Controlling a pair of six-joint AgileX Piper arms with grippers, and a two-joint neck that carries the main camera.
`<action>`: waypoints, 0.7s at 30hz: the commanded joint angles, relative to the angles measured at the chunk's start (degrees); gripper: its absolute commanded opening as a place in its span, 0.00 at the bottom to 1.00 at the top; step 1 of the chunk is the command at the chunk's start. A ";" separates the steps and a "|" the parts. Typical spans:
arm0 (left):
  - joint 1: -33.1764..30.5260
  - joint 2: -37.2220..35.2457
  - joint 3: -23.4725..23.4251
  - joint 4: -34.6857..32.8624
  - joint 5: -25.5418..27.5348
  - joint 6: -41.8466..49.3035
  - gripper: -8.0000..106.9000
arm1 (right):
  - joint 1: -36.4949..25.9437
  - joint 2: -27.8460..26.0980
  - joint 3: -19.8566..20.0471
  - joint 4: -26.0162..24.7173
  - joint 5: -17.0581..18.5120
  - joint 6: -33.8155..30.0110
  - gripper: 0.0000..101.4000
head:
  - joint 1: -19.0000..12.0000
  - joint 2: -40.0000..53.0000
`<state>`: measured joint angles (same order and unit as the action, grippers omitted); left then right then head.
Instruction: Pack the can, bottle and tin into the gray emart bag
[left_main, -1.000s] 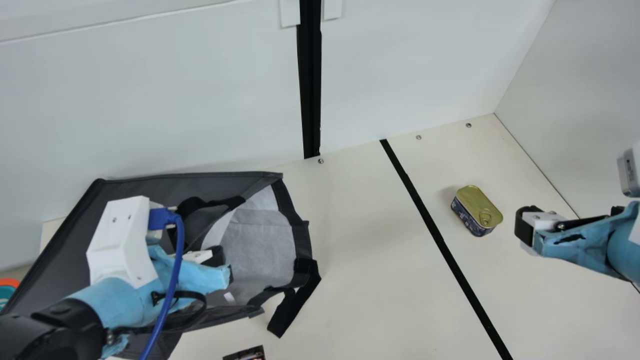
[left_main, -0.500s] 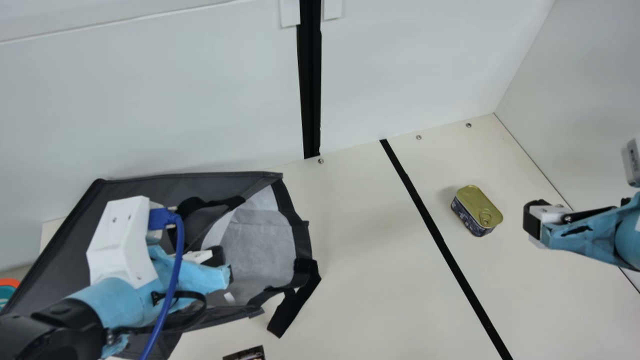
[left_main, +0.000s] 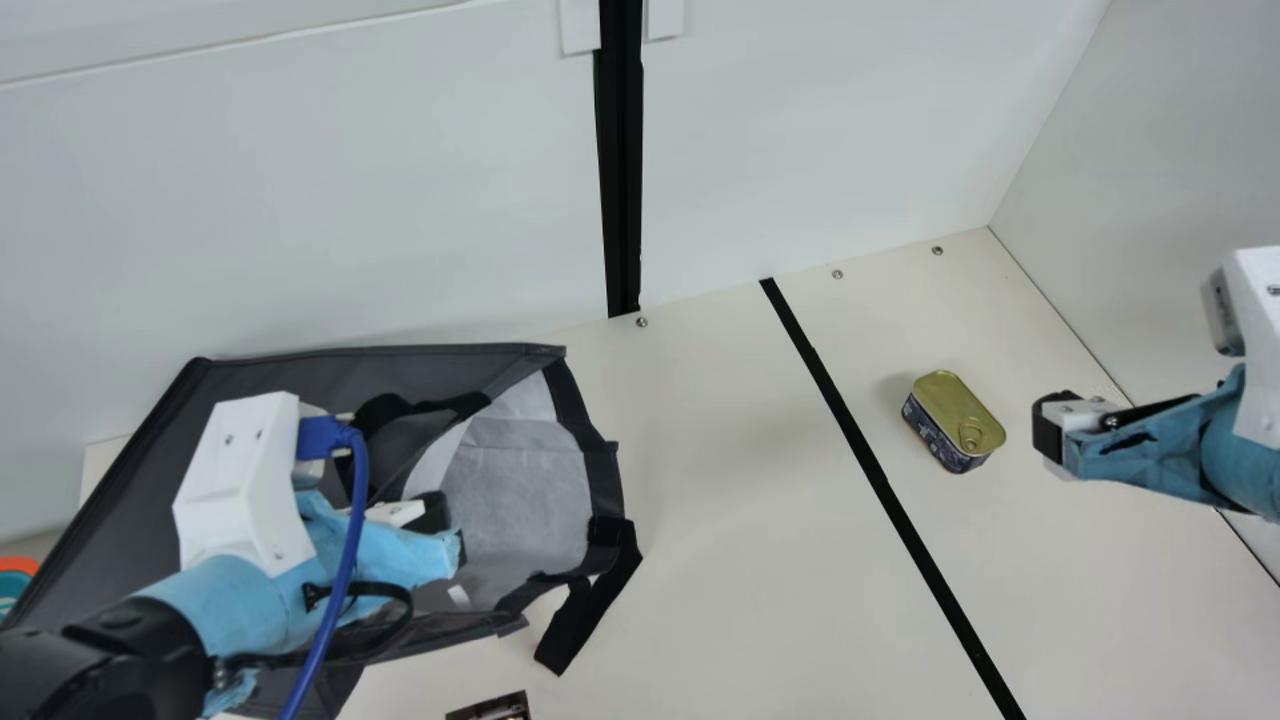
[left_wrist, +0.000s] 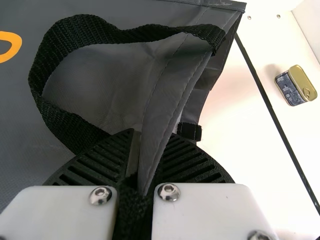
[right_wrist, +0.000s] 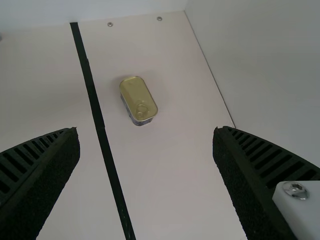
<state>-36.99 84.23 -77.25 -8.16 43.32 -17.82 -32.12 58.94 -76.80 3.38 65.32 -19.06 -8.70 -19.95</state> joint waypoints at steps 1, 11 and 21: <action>0.00 0.00 0.00 0.00 0.00 0.00 0.16 | 0.16 0.36 0.25 0.07 -0.54 -0.25 0.90 | -1.30 -0.05; 0.00 0.00 0.00 0.00 0.00 0.00 0.16 | 1.66 3.16 1.56 -0.17 -3.05 -0.90 0.90 | -1.30 -0.05; 0.00 0.00 0.00 0.00 0.00 0.00 0.16 | 3.46 6.45 2.55 -1.05 -5.83 -0.71 0.90 | -1.30 -0.05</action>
<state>-36.99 84.23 -77.25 -8.16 43.32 -17.82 -28.80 65.16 -74.29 2.47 59.77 -19.90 -8.70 -19.95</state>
